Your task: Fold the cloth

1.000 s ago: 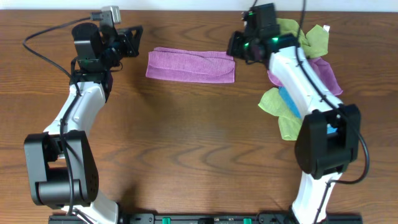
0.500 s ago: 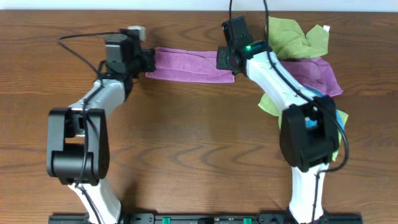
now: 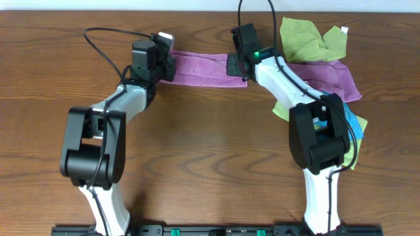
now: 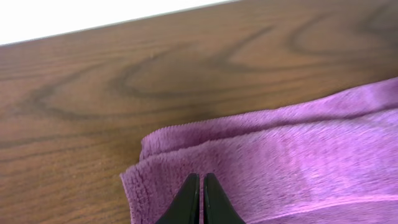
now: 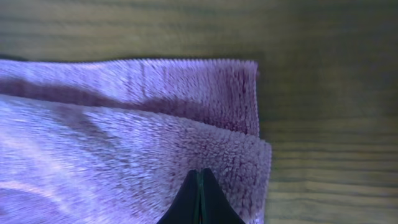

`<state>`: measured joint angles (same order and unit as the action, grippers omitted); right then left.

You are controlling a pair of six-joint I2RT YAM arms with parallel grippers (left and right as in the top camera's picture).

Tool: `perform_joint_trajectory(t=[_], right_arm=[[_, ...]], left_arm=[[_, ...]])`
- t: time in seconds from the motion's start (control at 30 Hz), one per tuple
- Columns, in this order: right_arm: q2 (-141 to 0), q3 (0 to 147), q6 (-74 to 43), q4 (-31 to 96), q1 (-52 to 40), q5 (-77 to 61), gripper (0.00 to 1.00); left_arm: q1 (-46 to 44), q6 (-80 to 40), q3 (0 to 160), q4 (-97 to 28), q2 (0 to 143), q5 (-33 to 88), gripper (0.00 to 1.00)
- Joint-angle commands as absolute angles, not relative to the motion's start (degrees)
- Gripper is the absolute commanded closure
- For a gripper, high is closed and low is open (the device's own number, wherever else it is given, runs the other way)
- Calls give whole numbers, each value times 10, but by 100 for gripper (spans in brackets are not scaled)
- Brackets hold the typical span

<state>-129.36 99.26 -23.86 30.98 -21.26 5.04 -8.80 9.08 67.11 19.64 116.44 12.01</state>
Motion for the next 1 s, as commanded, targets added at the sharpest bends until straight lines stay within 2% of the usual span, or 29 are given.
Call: perform_joint_trajectory(t=[0.0,0.37,0.73,0.97], right_arm=[[-1318,993,-233,309,-215,60,99],[-1339,993,-233,307,-215,57,99],[-1337,994,-230,321,-214,56,99],[-1337,994,-216,343,-214,55,98]], left_arm=[[-88,109,674,217,1195,105,94],[-88,107,674,226,1234,105,94],[-88,105,674,65,1233,104,94],[-88,42,674,-39,1228,99,94]])
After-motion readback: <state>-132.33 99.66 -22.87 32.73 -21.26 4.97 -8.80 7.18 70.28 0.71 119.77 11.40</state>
